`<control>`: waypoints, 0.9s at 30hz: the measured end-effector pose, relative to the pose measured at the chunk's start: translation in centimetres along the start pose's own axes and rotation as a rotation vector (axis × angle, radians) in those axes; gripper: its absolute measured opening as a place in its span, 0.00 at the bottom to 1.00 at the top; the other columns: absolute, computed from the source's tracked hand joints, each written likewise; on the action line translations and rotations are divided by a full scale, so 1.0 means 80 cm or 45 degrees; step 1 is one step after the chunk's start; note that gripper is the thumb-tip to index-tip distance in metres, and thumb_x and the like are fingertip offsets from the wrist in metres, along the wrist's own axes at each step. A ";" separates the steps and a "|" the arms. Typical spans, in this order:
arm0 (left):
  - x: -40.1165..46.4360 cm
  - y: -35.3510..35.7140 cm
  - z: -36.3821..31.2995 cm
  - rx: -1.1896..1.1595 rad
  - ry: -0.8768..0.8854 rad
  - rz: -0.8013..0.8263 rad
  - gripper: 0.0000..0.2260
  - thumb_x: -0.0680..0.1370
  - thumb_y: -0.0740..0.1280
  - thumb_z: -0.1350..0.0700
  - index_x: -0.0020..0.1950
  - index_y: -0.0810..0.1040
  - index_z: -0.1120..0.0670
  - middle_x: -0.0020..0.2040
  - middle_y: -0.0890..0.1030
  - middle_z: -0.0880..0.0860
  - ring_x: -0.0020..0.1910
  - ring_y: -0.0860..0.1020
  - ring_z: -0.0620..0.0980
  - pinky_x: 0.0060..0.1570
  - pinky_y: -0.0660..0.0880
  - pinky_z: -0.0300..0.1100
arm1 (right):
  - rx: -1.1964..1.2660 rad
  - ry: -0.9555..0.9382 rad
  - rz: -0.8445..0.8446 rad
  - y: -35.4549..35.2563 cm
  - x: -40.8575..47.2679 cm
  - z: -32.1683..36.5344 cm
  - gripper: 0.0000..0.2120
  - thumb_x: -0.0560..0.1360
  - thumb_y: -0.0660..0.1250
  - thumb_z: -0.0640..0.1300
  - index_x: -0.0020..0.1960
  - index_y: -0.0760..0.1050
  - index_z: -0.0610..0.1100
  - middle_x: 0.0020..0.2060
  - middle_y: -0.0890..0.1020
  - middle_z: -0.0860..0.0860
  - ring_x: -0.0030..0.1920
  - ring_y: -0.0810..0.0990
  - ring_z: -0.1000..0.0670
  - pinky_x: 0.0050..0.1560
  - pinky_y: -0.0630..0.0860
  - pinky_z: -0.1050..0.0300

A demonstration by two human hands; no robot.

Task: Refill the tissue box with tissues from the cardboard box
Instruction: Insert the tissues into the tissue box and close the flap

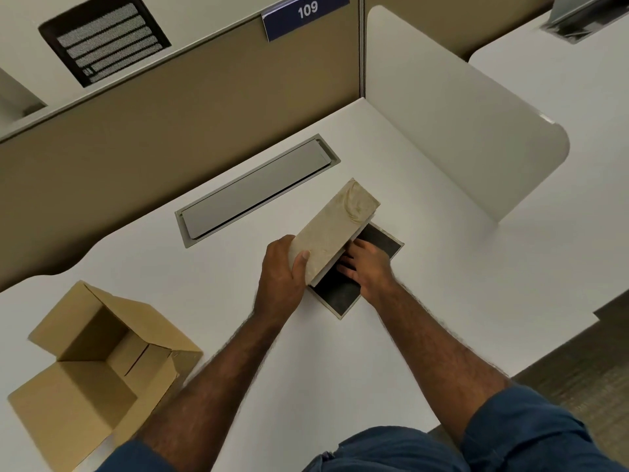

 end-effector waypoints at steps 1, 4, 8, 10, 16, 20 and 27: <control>-0.006 0.002 -0.003 -0.025 0.010 0.000 0.19 0.84 0.64 0.46 0.72 0.70 0.54 0.68 0.74 0.53 0.65 0.74 0.49 0.64 0.76 0.44 | -0.002 0.005 0.014 -0.001 0.000 -0.001 0.15 0.83 0.73 0.44 0.69 0.81 0.42 0.60 0.88 0.42 0.62 0.87 0.43 0.62 0.86 0.42; -0.021 0.007 -0.017 -0.108 0.094 -0.005 0.19 0.83 0.68 0.48 0.71 0.72 0.54 0.67 0.75 0.51 0.64 0.74 0.46 0.65 0.74 0.39 | 0.108 0.050 0.115 -0.004 -0.002 -0.007 0.10 0.85 0.70 0.41 0.65 0.83 0.43 0.58 0.89 0.41 0.61 0.88 0.42 0.59 0.87 0.44; -0.036 0.018 -0.033 -0.134 0.197 0.038 0.18 0.80 0.71 0.47 0.67 0.73 0.51 0.64 0.75 0.49 0.64 0.75 0.48 0.62 0.74 0.38 | 0.101 0.097 0.141 -0.025 -0.007 -0.014 0.08 0.83 0.72 0.41 0.62 0.83 0.45 0.56 0.90 0.41 0.57 0.90 0.43 0.52 0.89 0.47; -0.038 0.023 -0.034 -0.124 0.194 0.060 0.18 0.80 0.71 0.47 0.66 0.72 0.50 0.64 0.74 0.48 0.64 0.74 0.48 0.62 0.76 0.40 | 0.010 0.076 0.029 -0.043 -0.007 -0.016 0.09 0.81 0.75 0.42 0.61 0.83 0.43 0.53 0.91 0.42 0.54 0.91 0.43 0.52 0.89 0.47; -0.046 0.031 -0.038 -0.005 0.289 0.070 0.20 0.79 0.72 0.45 0.66 0.74 0.52 0.65 0.75 0.50 0.66 0.73 0.50 0.65 0.73 0.41 | -0.144 -0.064 -0.257 -0.085 -0.009 -0.004 0.06 0.78 0.79 0.39 0.51 0.83 0.44 0.48 0.90 0.44 0.48 0.91 0.44 0.44 0.89 0.52; -0.058 0.046 -0.039 0.154 0.368 0.045 0.18 0.78 0.73 0.48 0.64 0.75 0.53 0.68 0.74 0.53 0.71 0.71 0.53 0.70 0.71 0.45 | -0.053 -0.043 -0.315 -0.100 -0.012 -0.010 0.06 0.82 0.70 0.34 0.50 0.81 0.43 0.44 0.89 0.43 0.42 0.91 0.46 0.38 0.88 0.54; -0.065 0.069 -0.026 0.384 0.324 0.111 0.18 0.78 0.73 0.50 0.65 0.74 0.51 0.74 0.69 0.56 0.77 0.65 0.56 0.72 0.71 0.51 | -0.008 -0.036 -0.388 -0.123 -0.013 -0.022 0.12 0.82 0.67 0.31 0.64 0.83 0.33 0.47 0.87 0.39 0.46 0.88 0.41 0.49 0.88 0.46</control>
Point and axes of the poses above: each hand's wrist, its own x-axis towards the middle knuckle, its own y-axis out of the palm, z = x × y, the point moved 10 cm from there along x, towards the middle knuckle
